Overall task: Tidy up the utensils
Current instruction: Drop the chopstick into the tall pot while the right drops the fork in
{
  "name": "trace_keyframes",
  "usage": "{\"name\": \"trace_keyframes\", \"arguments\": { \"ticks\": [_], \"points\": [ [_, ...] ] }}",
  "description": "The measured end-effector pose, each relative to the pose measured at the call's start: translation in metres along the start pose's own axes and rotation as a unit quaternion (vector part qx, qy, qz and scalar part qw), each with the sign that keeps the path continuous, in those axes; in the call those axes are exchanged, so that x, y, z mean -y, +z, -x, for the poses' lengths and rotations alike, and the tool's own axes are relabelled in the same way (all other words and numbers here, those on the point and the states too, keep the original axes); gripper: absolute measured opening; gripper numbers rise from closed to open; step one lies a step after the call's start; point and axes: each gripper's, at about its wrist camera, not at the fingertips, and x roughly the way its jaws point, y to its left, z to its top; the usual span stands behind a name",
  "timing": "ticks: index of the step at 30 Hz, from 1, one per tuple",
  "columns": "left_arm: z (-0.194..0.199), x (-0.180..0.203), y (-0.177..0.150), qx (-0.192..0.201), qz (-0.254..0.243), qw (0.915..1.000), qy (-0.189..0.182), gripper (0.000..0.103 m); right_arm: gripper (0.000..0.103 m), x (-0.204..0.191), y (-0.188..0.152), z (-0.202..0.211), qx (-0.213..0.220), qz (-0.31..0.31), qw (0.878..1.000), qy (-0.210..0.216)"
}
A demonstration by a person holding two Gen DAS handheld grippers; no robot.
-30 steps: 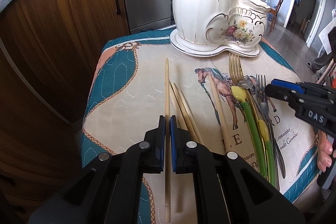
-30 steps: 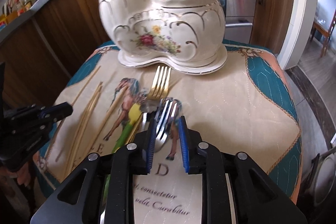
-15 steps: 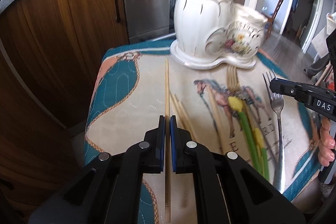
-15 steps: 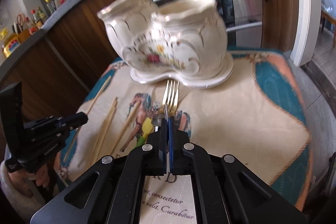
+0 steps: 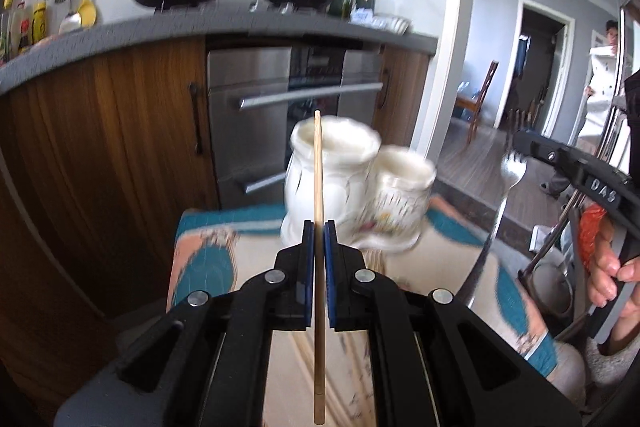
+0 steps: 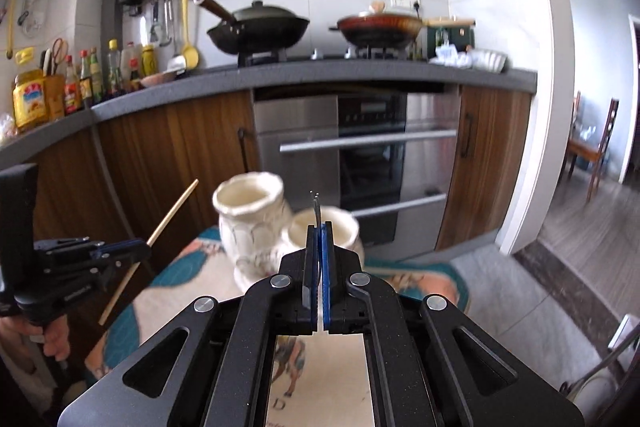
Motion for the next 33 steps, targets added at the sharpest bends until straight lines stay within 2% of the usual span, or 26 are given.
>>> {"name": "trace_keyframes", "arguments": {
  "ticks": [4,8,15,18,23,27,33],
  "points": [
    [-0.009,0.009,0.045,0.061,-0.004,0.9980,-0.017,0.005,0.002,0.005,0.028,0.001,0.034,0.001,0.999,-0.020],
    [-0.033,0.010,0.082,0.105,0.015,0.9938,-0.031,0.005,0.002,0.014,0.048,-0.009,0.061,-0.011,0.997,-0.050],
    [-0.084,-0.004,0.114,0.120,0.066,0.9897,-0.040,0.005,0.002,0.033,0.069,-0.032,0.089,-0.028,0.991,-0.096],
    [-0.101,-0.004,0.112,0.123,0.065,0.9899,-0.027,0.005,0.002,0.032,0.067,-0.048,0.090,-0.018,0.989,-0.114],
    [-0.120,-0.004,0.093,0.128,0.046,0.9907,-0.005,0.005,0.002,0.026,0.057,-0.075,0.071,0.007,0.990,-0.120],
    [-0.119,-0.003,0.077,0.128,0.027,0.9914,0.002,0.005,0.002,0.019,0.042,-0.088,0.053,0.029,0.991,-0.116],
    [-0.104,0.005,0.054,0.113,-0.011,0.9934,0.011,0.005,0.003,0.017,0.025,-0.101,0.024,0.027,0.995,-0.092]
  ]
}}
